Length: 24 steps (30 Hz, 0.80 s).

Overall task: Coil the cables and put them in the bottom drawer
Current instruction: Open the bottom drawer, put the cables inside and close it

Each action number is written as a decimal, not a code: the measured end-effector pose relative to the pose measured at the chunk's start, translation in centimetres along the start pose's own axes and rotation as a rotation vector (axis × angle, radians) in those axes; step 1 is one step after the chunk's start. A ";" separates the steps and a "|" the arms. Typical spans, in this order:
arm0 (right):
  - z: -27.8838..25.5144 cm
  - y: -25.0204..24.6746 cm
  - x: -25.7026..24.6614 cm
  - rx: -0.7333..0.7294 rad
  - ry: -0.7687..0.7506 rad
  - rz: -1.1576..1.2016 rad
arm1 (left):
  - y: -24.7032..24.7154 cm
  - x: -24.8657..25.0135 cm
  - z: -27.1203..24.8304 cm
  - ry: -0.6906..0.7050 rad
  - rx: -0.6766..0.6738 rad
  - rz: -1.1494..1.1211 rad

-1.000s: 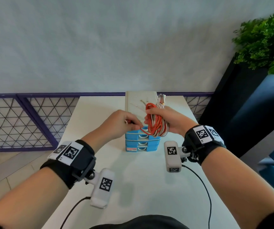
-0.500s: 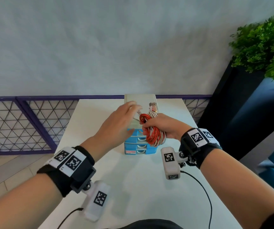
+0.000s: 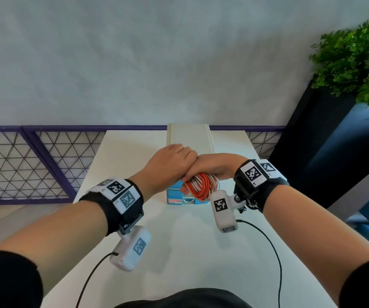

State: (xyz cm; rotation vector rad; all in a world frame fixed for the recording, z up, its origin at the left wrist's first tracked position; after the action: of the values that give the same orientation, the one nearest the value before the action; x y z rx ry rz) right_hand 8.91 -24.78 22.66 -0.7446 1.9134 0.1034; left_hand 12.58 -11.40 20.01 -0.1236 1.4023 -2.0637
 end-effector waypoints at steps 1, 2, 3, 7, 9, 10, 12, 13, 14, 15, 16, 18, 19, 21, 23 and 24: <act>0.0 -0.2 0.0 0.071 0.012 -0.171 | 0.1 0.2 0.0 -0.037 -0.046 0.001; 0.0 -0.1 -0.1 0.148 0.022 -0.375 | 0.2 0.3 0.0 -0.092 -0.094 0.001; -0.1 0.4 -0.2 0.224 0.020 -0.572 | 0.4 0.4 -0.1 -0.164 -0.168 0.001; 0.2 4.0 1.4 0.493 -0.048 -1.080 | 1.4 0.2 -0.5 -0.416 -0.348 -0.021; 0.8 5.0 3.3 0.573 -0.031 -1.243 | 1.7 0.2 -0.9 -0.419 -0.310 -0.064; 1.0 5.0 4.2 0.619 -0.018 -1.303 | 1.8 0.2 -1.1 -0.415 -0.306 -0.110; 1.1 4.5 5.5 0.694 -0.054 -1.358 | 2.0 0.5 -1.7 -0.420 -0.340 -0.212; 1.0 4.3 5.8 0.680 -0.084 -1.324 | 2.1 0.8 -2.0 -0.430 -0.354 -0.254; 1.0 4.2 6.0 0.645 -0.121 -1.247 | 2.2 1.1 -2.3 -0.440 -0.362 -0.288; 1.0 4.0 6.2 0.605 -0.140 -1.164 | 2.4 1.4 -2.7 -0.450 -0.364 -0.318; 1.0 4.0 6.4 0.580 -0.155 -1.113 | 2.6 1.6 -2.9 -0.462 -0.371 -0.345; 0.8 3.9 6.8 0.546 -0.159 -1.086 | 2.9 2.0 -3.2 -0.470 -0.392 -0.380; 0.8 3.9 7.0 0.527 -0.150 -1.080 | 3.0 2.1 -3.3 -0.464 -0.407 -0.396; 0.9 3.9 7.5 0.481 -0.128 -1.065 | 3.4 2.4 -3.3 -0.445 -0.464 -0.396; 1.0 3.6 7.8 0.453 -0.112 -1.054 | 3.7 2.4 -2.9 -0.429 -0.555 -0.400; 1.0 3.4 7.9 0.444 -0.112 -1.053 | 4.0 2.2 -2.7 -0.420 -0.593 -0.429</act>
State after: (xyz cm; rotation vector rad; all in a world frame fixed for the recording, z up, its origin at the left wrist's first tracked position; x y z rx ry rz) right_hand 5.67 -25.18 14.66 -1.2871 1.1690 -0.8758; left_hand 11.49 -11.34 14.80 -1.1181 1.7617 -1.7092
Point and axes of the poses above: each hand's wrist, its own z-axis towards the middle knuckle, its own y-axis out of the palm, x = y × z, the point moved 1 cm from there along z, towards the middle knuckle, and after that the axes turned 10 degrees about -y, right-handed, at the moved point
